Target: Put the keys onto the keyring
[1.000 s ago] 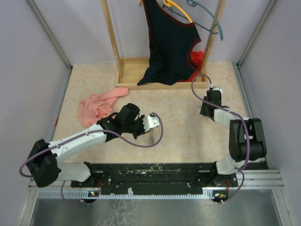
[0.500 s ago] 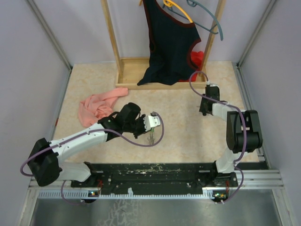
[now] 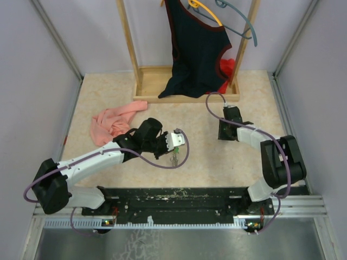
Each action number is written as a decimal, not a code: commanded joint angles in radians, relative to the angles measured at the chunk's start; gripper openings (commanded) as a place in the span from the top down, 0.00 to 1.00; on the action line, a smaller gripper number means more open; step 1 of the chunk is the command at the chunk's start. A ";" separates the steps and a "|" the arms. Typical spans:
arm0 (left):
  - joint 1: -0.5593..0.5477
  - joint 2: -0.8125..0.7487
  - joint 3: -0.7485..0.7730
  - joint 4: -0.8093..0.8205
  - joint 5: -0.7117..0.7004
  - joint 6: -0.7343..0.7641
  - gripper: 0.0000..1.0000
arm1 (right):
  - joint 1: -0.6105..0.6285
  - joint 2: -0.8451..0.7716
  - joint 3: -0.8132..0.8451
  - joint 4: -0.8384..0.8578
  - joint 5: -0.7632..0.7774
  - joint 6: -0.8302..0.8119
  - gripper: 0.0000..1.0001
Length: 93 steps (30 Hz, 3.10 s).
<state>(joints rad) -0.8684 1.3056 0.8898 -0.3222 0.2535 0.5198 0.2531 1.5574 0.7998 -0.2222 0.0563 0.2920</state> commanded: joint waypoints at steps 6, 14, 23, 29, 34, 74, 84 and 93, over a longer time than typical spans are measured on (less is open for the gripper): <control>0.002 0.005 0.020 -0.023 0.005 -0.002 0.99 | -0.118 -0.049 0.091 0.009 0.106 -0.085 0.57; 0.002 0.019 0.020 -0.025 0.001 -0.001 0.99 | -0.167 0.069 0.168 0.028 0.094 -0.116 0.51; 0.001 0.020 0.017 -0.026 0.003 0.002 0.99 | -0.181 0.161 0.186 0.041 0.123 -0.114 0.55; 0.002 0.020 0.019 -0.029 0.000 0.002 0.99 | -0.181 0.175 0.185 0.002 0.060 -0.103 0.70; 0.002 0.014 0.020 -0.031 0.001 0.003 0.99 | -0.151 0.142 0.144 -0.039 -0.019 -0.054 0.80; 0.002 -0.042 -0.074 0.174 0.121 -0.028 0.99 | 0.215 -0.431 -0.257 0.356 -0.414 -0.184 0.55; 0.001 -0.070 -0.071 0.158 0.148 0.012 0.99 | 0.222 -0.532 -0.448 0.740 -0.676 -0.294 0.61; 0.001 -0.027 -0.015 0.074 0.142 0.027 0.99 | 0.262 -0.539 -0.513 0.974 -0.883 -0.374 0.68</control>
<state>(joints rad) -0.8684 1.2739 0.8280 -0.2199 0.3748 0.5243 0.4820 1.0355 0.2562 0.6014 -0.6937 -0.0032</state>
